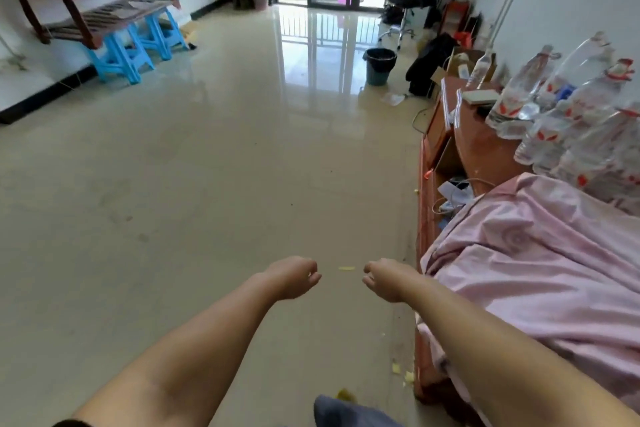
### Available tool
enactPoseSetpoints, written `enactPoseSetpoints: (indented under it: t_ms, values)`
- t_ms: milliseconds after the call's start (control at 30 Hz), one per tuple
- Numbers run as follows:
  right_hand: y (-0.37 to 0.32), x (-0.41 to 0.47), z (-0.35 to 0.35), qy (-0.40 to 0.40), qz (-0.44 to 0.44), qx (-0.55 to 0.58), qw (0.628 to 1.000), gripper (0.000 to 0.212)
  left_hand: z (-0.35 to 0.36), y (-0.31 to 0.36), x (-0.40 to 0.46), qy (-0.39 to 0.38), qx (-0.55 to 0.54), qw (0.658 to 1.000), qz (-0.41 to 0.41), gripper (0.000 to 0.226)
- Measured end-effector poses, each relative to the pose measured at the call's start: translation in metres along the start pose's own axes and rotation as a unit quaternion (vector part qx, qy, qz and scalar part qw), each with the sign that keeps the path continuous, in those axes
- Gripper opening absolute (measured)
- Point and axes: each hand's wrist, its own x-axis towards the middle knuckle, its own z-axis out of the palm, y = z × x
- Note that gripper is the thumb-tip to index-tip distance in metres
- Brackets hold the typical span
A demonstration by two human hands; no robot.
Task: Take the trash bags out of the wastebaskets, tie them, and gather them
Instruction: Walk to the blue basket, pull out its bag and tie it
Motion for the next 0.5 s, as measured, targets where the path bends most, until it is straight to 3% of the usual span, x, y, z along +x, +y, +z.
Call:
enactPoseSetpoints:
  t_ms: [200, 500]
  values:
    - [0.032, 0.119, -0.087, -0.041, 0.004, -0.029, 0.999, 0.045, -0.076, -0.017, 0.120, -0.008, -0.022, 1.000, 0.000, 0.038]
    - [0.049, 0.341, -0.238, -0.027, 0.017, -0.004, 0.999, 0.044, -0.236, -0.112, 0.337, -0.006, 0.010, 1.000, -0.009, 0.037]
